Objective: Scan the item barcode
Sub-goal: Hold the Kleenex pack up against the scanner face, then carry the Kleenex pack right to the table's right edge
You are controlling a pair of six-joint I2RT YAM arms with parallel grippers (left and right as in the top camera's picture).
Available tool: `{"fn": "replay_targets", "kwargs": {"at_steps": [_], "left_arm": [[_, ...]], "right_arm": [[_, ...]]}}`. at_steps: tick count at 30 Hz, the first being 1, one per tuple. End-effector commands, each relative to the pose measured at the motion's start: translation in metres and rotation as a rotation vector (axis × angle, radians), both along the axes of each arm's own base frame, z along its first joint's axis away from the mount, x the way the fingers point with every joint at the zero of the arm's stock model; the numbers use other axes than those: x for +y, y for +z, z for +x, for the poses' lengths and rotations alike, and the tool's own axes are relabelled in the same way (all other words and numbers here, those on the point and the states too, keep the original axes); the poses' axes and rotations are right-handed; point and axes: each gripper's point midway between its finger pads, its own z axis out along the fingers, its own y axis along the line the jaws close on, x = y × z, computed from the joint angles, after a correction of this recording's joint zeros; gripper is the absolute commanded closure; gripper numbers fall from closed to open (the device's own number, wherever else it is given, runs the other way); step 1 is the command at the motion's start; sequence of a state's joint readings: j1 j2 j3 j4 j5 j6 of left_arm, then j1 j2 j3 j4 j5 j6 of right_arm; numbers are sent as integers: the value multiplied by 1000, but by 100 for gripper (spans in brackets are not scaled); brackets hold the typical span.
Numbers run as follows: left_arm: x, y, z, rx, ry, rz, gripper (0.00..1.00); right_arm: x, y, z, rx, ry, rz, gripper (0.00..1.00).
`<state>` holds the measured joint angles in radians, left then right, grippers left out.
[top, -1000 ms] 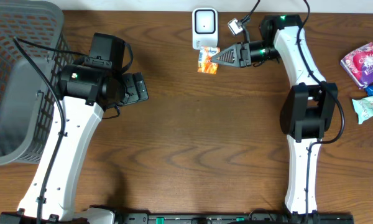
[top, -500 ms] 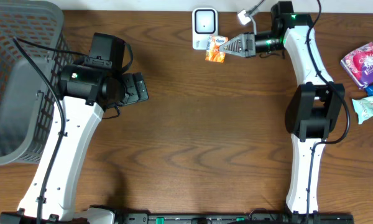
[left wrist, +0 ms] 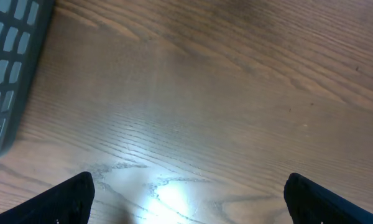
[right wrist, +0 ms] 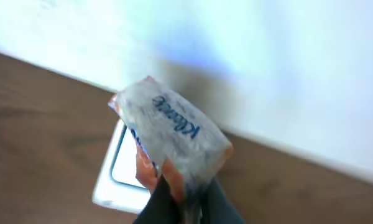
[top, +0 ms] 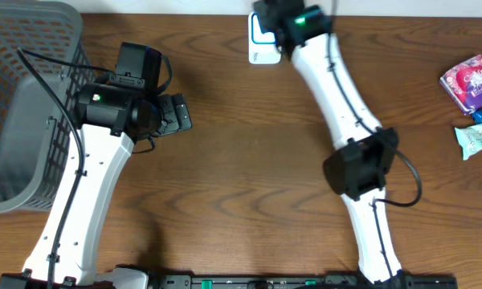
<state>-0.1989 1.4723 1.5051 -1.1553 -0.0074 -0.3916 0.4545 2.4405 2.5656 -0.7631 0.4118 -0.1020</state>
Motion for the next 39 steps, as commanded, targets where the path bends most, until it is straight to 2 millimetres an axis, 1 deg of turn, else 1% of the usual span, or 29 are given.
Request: {"fn": "replay_targets", "kwargs": {"at_steps": [1, 5, 10, 14, 20, 22, 23, 24, 25, 26, 27, 29, 31, 32, 33, 34, 35, 37, 38, 39], "left_arm": [[5, 3, 1, -10, 6, 20, 2], [5, 3, 1, -10, 6, 20, 2], [5, 3, 1, -10, 6, 20, 2], [5, 3, 1, -10, 6, 20, 2], [5, 3, 1, -10, 6, 20, 3], [5, 3, 1, -10, 6, 20, 2], [5, 3, 1, -10, 6, 20, 2], [5, 3, 1, -10, 6, 20, 2], [5, 3, 1, -10, 6, 20, 2], [5, 3, 1, -10, 6, 19, 2], [5, 3, 1, -10, 6, 20, 2], [5, 3, 1, -10, 6, 20, 2], [5, 3, 1, -10, 6, 20, 2], [5, 3, 1, -10, 6, 20, 2], [5, 3, 1, -10, 6, 20, 2], [5, 3, 1, -10, 6, 20, 2], [5, 3, 1, -10, 6, 20, 2], [5, 3, 1, -10, 6, 20, 2], [5, 3, 1, -10, 6, 20, 2], [5, 3, 1, -10, 6, 20, 2]], "right_arm": [[-17, -22, 1, -11, -84, -339, 99], [-9, -50, -3, 49, -61, -363, 99], [-1, -65, -8, 103, -10, -319, 99], [-1, -78, -13, 169, 39, -299, 99], [-15, -80, -8, 178, 11, -264, 99], [-29, -71, -5, 154, -59, -261, 99], [-52, -57, -2, 114, -168, -244, 99], [-69, -47, -1, 98, -226, -221, 99], [-80, -41, 0, 95, -252, -204, 99], [-101, -33, 0, 89, -305, -172, 99], [-134, -23, -2, 92, -385, -134, 99], [-194, -18, -13, 123, -524, -90, 99], [-245, -20, -27, 170, -637, -74, 99], [-270, -25, -36, 204, -690, -75, 99], [-291, -29, -44, 234, -732, -77, 99], [-327, -36, -61, 284, -814, -73, 99], [-341, -39, -68, 305, -851, -69, 99], [-388, -49, -96, 370, -972, -51, 99], [-410, -57, -111, 412, -1021, -9, 99], [-420, -62, -118, 440, -1034, 35, 99]]}}
